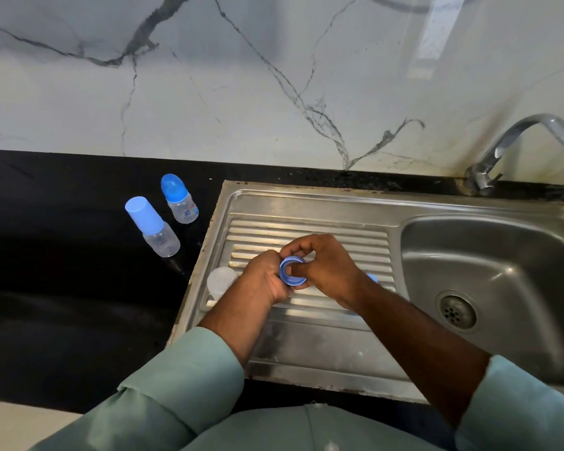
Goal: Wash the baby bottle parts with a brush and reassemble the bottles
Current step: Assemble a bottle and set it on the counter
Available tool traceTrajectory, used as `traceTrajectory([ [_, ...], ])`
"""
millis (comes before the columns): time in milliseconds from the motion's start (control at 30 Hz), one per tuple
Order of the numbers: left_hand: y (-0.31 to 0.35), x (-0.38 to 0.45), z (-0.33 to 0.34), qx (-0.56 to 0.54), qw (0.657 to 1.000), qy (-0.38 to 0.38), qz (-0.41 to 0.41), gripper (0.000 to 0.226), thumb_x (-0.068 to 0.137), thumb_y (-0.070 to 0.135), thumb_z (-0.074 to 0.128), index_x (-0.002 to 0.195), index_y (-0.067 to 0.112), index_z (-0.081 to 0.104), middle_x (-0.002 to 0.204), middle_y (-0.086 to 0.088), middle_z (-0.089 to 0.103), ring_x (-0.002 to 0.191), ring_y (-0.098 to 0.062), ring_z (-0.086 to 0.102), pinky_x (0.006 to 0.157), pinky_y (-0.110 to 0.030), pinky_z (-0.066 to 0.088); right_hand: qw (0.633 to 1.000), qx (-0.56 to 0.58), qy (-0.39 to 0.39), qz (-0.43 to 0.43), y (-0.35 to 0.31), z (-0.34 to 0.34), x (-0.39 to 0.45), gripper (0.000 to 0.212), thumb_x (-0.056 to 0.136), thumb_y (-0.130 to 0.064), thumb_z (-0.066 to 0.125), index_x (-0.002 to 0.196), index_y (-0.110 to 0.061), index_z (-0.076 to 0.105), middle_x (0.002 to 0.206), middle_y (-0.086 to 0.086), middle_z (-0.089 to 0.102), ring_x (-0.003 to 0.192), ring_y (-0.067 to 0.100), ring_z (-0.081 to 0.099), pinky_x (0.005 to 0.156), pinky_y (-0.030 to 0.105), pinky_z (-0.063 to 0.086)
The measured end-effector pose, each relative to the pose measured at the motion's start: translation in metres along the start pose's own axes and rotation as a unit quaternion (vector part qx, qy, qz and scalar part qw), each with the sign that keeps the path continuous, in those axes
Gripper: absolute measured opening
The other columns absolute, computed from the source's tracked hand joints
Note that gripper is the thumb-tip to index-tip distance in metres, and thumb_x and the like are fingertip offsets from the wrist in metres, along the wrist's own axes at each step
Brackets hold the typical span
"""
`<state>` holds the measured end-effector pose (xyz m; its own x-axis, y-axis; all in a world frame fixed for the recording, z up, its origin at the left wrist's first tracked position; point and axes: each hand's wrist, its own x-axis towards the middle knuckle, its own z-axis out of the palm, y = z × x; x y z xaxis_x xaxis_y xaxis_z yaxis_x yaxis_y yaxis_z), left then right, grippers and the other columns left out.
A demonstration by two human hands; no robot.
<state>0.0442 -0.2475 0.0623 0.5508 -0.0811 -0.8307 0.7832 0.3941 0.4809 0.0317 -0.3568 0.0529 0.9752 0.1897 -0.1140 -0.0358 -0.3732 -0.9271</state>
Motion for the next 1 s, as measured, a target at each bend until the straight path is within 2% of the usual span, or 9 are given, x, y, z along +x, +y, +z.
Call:
traceTrajectory([
  [100, 0.003, 0.005, -0.001, 0.004, 1.0, 0.001, -0.008, 0.044, 0.105, 0.012, 0.028, 0.084, 0.001, 0.064, 0.087, -0.012, 0.067, 0.067, -0.029, 0.059, 0.056, -0.038, 0.052, 1.0, -0.001, 0.019, -0.006, -0.001, 0.001, -0.001, 0.021, 0.074, 0.001, 0.074, 0.09, -0.013, 0.075, 0.087, -0.004, 0.07, 0.08, 0.011, 0.066, 0.069, 0.02, 0.057],
  [200, 0.005, 0.007, 0.0, 0.022, 1.0, -0.015, -0.01, 0.05, 0.102, 0.009, 0.039, 0.063, 0.003, 0.07, 0.058, -0.012, 0.066, 0.045, -0.026, 0.064, 0.038, -0.032, 0.053, 0.999, 0.017, 0.025, -0.018, -0.001, -0.004, 0.001, 0.019, 0.074, -0.001, 0.077, 0.089, -0.013, 0.075, 0.088, -0.002, 0.071, 0.082, 0.014, 0.067, 0.072, 0.027, 0.059],
  [300, 0.003, 0.005, -0.001, 0.058, 0.997, -0.041, 0.006, 0.037, 0.099, 0.007, 0.039, 0.072, 0.006, 0.065, 0.065, -0.013, 0.067, 0.056, -0.026, 0.068, 0.067, -0.038, 0.057, 0.995, 0.094, 0.018, 0.007, -0.004, -0.016, 0.003, 0.02, 0.079, 0.004, 0.07, 0.091, -0.01, 0.074, 0.093, 0.004, 0.072, 0.085, 0.016, 0.068, 0.079, 0.036, 0.059],
  [400, 0.003, 0.005, -0.001, 0.069, 0.993, -0.097, 0.019, 0.033, 0.099, 0.016, 0.041, 0.08, 0.01, 0.067, 0.074, -0.012, 0.072, 0.068, -0.025, 0.073, 0.1, -0.05, 0.043, 0.993, 0.107, 0.048, 0.002, -0.011, -0.025, 0.006, 0.02, 0.08, 0.009, 0.064, 0.09, -0.005, 0.073, 0.092, 0.008, 0.071, 0.082, 0.018, 0.066, 0.078, 0.035, 0.056],
  [500, 0.004, 0.002, 0.001, 0.059, 0.987, -0.151, 0.02, 0.036, 0.097, 0.033, 0.047, 0.08, 0.012, 0.07, 0.086, -0.013, 0.073, 0.085, -0.025, 0.072, 0.107, -0.059, 0.036, 0.99, 0.114, 0.083, -0.009, -0.016, -0.025, 0.008, 0.021, 0.078, 0.009, 0.066, 0.085, -0.009, 0.074, 0.086, 0.005, 0.072, 0.08, 0.018, 0.067, 0.077, 0.034, 0.057],
  [667, 0.006, -0.003, 0.006, 0.037, 0.988, -0.141, 0.06, 0.036, 0.098, 0.018, 0.046, 0.073, 0.011, 0.07, 0.075, -0.012, 0.07, 0.076, -0.026, 0.067, 0.1, -0.054, 0.042, 0.988, 0.126, 0.09, -0.006, -0.021, -0.025, 0.01, 0.021, 0.08, 0.004, 0.066, 0.084, -0.015, 0.075, 0.085, 0.001, 0.072, 0.081, 0.022, 0.068, 0.071, 0.035, 0.058],
  [733, 0.006, -0.002, 0.01, 0.026, 0.989, -0.126, 0.073, 0.041, 0.097, 0.008, 0.044, 0.063, 0.009, 0.067, 0.059, -0.009, 0.063, 0.05, -0.019, 0.057, 0.079, -0.038, 0.051, 0.99, 0.106, 0.094, -0.02, -0.024, -0.022, 0.009, 0.027, 0.079, 0.006, 0.065, 0.078, -0.02, 0.072, 0.082, -0.004, 0.069, 0.08, 0.015, 0.065, 0.069, 0.025, 0.054],
  [833, 0.011, -0.005, 0.016, 0.027, 0.991, -0.101, 0.087, 0.049, 0.095, 0.001, 0.045, 0.049, 0.01, 0.061, 0.049, -0.006, 0.053, 0.034, -0.013, 0.043, 0.045, -0.021, 0.04, 0.991, 0.063, 0.108, -0.045, -0.028, -0.019, 0.01, 0.032, 0.079, 0.007, 0.065, 0.075, -0.024, 0.07, 0.084, -0.005, 0.068, 0.084, 0.011, 0.063, 0.073, 0.014, 0.049],
  [1000, 0.017, -0.005, 0.015, 0.02, 0.995, -0.07, 0.072, 0.037, 0.093, -0.001, 0.044, 0.058, 0.01, 0.051, 0.052, -0.007, 0.043, 0.04, -0.014, 0.037, 0.042, -0.02, 0.032, 0.991, 0.045, 0.107, -0.072, -0.03, -0.018, 0.01, 0.027, 0.078, 0.008, 0.065, 0.078, -0.019, 0.069, 0.083, -0.007, 0.066, 0.082, 0.008, 0.062, 0.07, 0.01, 0.047],
])
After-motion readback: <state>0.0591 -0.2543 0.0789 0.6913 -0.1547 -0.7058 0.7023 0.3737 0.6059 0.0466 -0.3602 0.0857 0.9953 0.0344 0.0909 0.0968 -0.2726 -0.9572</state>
